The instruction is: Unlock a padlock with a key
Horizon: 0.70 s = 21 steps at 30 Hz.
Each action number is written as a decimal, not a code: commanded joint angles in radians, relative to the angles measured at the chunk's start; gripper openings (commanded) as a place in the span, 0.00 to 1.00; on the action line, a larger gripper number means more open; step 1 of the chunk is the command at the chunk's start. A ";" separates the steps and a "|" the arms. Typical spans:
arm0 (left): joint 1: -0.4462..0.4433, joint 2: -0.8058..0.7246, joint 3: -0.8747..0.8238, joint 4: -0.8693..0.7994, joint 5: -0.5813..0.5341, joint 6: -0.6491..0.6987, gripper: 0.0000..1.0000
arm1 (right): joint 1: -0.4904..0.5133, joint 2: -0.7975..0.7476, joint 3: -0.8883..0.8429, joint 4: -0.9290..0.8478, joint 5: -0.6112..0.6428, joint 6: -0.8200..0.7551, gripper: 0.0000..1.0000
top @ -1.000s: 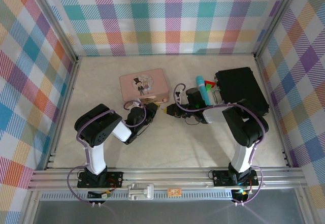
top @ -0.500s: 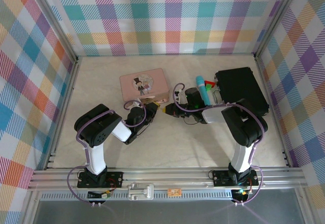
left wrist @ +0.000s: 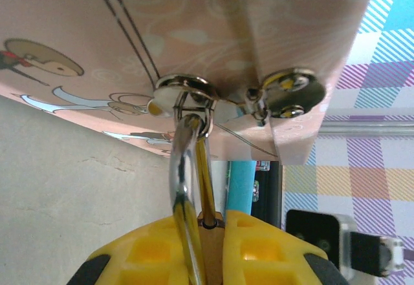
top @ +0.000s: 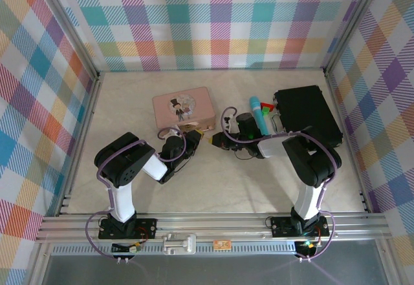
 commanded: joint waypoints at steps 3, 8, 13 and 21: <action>0.005 -0.035 0.025 0.111 0.022 0.001 0.00 | 0.006 -0.016 -0.019 0.027 -0.001 0.024 0.00; 0.005 -0.038 0.021 0.108 0.025 0.010 0.00 | 0.008 -0.031 -0.004 0.010 -0.020 0.022 0.00; 0.004 -0.037 0.020 0.108 0.029 0.012 0.00 | 0.017 -0.044 0.015 -0.005 -0.020 0.010 0.00; 0.002 -0.029 0.021 0.109 0.046 0.006 0.00 | 0.045 0.003 0.060 0.000 -0.007 0.016 0.00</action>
